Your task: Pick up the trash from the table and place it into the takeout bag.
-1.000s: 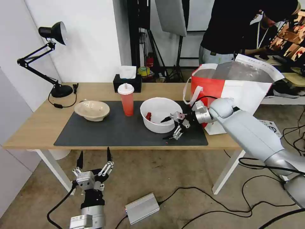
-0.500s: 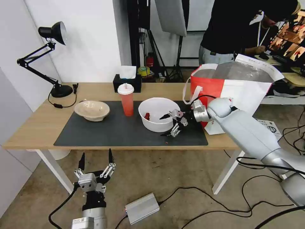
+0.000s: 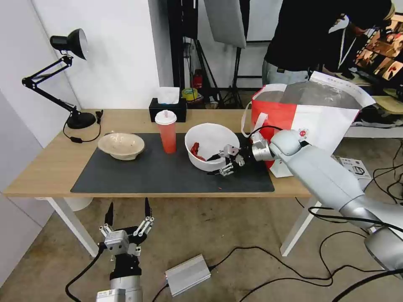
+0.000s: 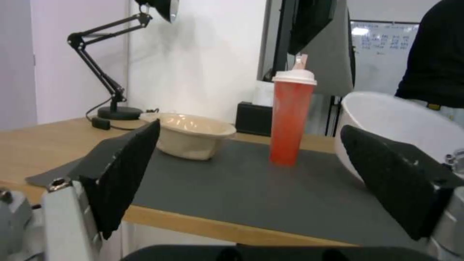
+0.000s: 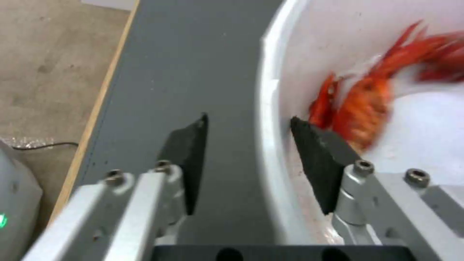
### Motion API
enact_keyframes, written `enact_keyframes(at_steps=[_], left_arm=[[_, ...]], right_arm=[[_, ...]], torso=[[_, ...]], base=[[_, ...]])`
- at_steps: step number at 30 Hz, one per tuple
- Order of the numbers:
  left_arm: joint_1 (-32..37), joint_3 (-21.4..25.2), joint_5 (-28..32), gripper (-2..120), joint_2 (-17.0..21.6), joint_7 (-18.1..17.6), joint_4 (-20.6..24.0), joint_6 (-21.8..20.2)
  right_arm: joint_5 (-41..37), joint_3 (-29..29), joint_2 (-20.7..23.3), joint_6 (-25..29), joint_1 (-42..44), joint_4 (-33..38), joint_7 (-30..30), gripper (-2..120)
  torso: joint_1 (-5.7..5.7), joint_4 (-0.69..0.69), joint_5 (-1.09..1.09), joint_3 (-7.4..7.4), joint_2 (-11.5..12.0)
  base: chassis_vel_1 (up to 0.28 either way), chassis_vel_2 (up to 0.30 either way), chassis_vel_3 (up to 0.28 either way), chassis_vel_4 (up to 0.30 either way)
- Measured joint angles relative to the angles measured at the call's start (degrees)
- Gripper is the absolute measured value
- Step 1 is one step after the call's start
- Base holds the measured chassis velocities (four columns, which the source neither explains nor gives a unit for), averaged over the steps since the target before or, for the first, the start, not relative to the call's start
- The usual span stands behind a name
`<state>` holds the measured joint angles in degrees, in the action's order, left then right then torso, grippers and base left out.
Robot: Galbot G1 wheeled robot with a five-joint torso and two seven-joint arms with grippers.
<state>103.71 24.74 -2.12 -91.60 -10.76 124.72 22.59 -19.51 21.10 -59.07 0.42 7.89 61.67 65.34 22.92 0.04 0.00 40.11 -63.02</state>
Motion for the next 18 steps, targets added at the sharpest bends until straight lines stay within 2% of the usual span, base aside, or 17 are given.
enact_keyframes(at_steps=[1, 2, 5, 6, 8, 11, 18], left_arm=[[0.0, 0.0, 0.0, 100, 0.0, 0.0, 0.0, 0.0], [0.0, 0.0, 0.0, 100, 0.0, 0.0, 0.0, 0.0], [0.0, -0.5, -0.1, 100, 0.0, -0.1, -0.1, 0.0], [0.0, -0.5, -0.1, 100, 0.0, -0.1, -0.1, 0.0], [0.0, -0.8, -0.2, 100, 0.0, -0.1, -0.1, 0.1], [0.2, -1.0, -0.5, 100, 0.0, -0.1, 0.0, 0.2], [0.8, -1.5, -1.1, 100, 0.0, -0.1, 0.1, 0.6]], right_arm=[[0.0, 0.0, 0.0, 0.0, 0.1, 0.1, 0.0, 38], [0.0, 0.0, 0.0, 0.0, 0.1, 0.1, 0.0, 38], [-0.6, 0.1, 0.5, 0.0, 0.4, 0.7, -0.1, 22], [-0.6, 0.1, 0.5, 0.0, 0.4, 0.7, -0.1, 22], [-1.1, 0.1, 0.7, 0.0, 0.7, 1.2, -0.5, 14], [-1.4, 0.1, 0.9, 0.0, 1.0, 1.7, -0.8, 9], [-2.0, 0.3, 1.6, 0.0, 1.1, 2.6, -1.8, 9]], torso=[[0.01, -0.01, 0.04, 0.02, 0.0], [0.01, -0.01, 0.04, 0.02, 0.0], [0.00, -0.03, 0.01, 0.01, 0.0], [0.00, -0.03, 0.01, 0.01, 0.0], [0.01, -0.03, 0.01, 0.00, 0.0], [0.01, -0.03, 0.00, 0.00, 0.0], [0.01, -0.03, 0.01, 0.00, 0.0]], base=[[0.000, 0.000, 0.000, 0.000], [0.000, 0.000, 0.000, 0.000], [0.000, 0.000, 0.000, 0.000], [0.000, 0.000, 0.000, 0.000], [0.000, 0.000, 0.000, 0.000], [0.000, 0.000, 0.000, 0.000], [0.000, 0.000, 0.000, 0.000]])
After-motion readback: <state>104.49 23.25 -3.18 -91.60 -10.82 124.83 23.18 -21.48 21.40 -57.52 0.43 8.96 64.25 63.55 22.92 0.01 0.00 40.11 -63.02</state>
